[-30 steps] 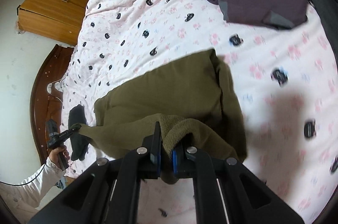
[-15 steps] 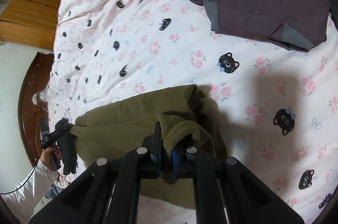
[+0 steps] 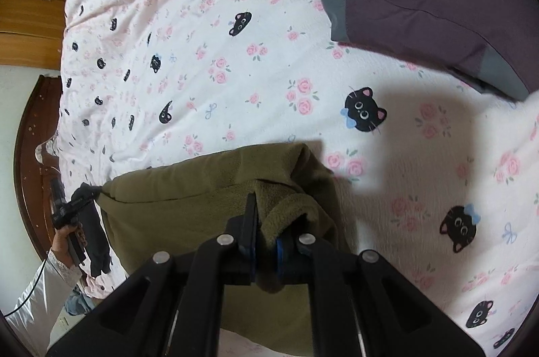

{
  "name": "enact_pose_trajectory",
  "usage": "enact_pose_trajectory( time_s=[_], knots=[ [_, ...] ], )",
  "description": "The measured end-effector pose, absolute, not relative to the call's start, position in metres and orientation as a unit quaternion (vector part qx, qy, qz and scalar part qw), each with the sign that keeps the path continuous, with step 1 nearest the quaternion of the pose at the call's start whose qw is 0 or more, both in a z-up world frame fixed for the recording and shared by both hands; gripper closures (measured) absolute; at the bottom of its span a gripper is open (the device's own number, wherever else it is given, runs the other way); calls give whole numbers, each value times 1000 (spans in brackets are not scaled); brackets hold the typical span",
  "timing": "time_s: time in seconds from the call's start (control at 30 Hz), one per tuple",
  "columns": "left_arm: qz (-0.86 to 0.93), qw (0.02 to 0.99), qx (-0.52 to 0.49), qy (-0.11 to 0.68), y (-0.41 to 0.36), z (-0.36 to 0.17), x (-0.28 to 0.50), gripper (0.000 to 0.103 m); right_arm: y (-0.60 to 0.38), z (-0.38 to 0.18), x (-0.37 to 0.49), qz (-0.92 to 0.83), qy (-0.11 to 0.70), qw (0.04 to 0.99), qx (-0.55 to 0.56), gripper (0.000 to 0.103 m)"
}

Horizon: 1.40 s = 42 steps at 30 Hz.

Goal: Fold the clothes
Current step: 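Lift the hem and fold it over toward the collar with both grippers, then open both grippers to release the folded hoodie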

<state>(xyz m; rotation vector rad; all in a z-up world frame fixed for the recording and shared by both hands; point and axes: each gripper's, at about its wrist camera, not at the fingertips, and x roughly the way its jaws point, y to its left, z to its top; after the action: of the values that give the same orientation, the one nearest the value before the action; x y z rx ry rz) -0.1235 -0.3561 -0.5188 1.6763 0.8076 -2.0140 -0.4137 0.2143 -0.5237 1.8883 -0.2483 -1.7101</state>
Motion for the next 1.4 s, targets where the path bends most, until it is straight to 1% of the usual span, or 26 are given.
enact_pose_trajectory(
  time_s=[0.03, 0.07, 0.1, 0.13, 0.17, 0.2, 0.23, 0.4, 0.57, 0.63, 0.7, 0.83, 0.9, 0.97, 1.0, 1.07, 1.2, 1.4],
  knots=[
    [-717, 198, 601, 292, -357, -519, -124, 86, 212, -523, -416, -638, -87, 287, 709, 91],
    [-715, 197, 604, 293, -358, -519, -125, 83, 210, -522, -418, -636, -83, 289, 711, 86],
    [-712, 195, 607, 294, -359, -518, -126, 81, 207, -520, -420, -634, -80, 291, 712, 73],
    [-711, 193, 608, 295, -360, -517, -126, 79, 205, -518, -421, -631, -82, 296, 712, 63],
    [-709, 192, 609, 298, -361, -517, -126, 77, 202, -516, -422, -628, -86, 301, 712, 35],
    [-706, 191, 609, 305, -363, -515, -126, 75, 199, -513, -423, -630, -86, 305, 709, 2],
    [-703, 192, 608, 313, -366, -514, -125, 70, 195, -509, -425, -634, -81, 305, 706, 0],
    [-704, 211, 585, 344, -383, -499, -120, 65, 187, -498, -433, -640, -75, 302, 703, 0],
    [-724, 236, 540, 358, -401, -471, -110, 65, 194, -479, -440, -666, -77, 297, 680, 0],
    [-750, 230, 530, 321, -392, -456, -109, 65, 198, -464, -442, -687, -77, 294, 660, 0],
    [-780, 205, 525, 272, -370, -442, -109, 65, 197, -446, -437, -711, -49, 300, 633, 0],
    [-822, 128, 526, 177, -298, -428, -102, 64, 176, -418, -391, -744, 48, 343, 572, 0],
    [-830, 91, 532, 141, -253, -431, -96, 64, 162, -417, -356, -753, 93, 356, 545, 0],
    [-832, 71, 534, 131, -218, -439, -90, 64, 148, -415, -321, -761, 137, 368, 516, 0],
    [-833, 65, 534, 131, -202, -443, -86, 64, 140, -417, -302, -759, 146, 380, 509, 0],
    [-833, 65, 531, 139, -179, -449, -82, 64, 127, -424, -273, -761, 153, 382, 501, 0],
    [-833, 89, 525, 151, -144, -472, -81, 64, 101, -451, -228, -764, 137, 373, 508, 0],
    [-826, 119, 533, 141, -131, -505, -96, 64, 73, -487, -207, -782, 145, 328, 509, 0]
  ],
)
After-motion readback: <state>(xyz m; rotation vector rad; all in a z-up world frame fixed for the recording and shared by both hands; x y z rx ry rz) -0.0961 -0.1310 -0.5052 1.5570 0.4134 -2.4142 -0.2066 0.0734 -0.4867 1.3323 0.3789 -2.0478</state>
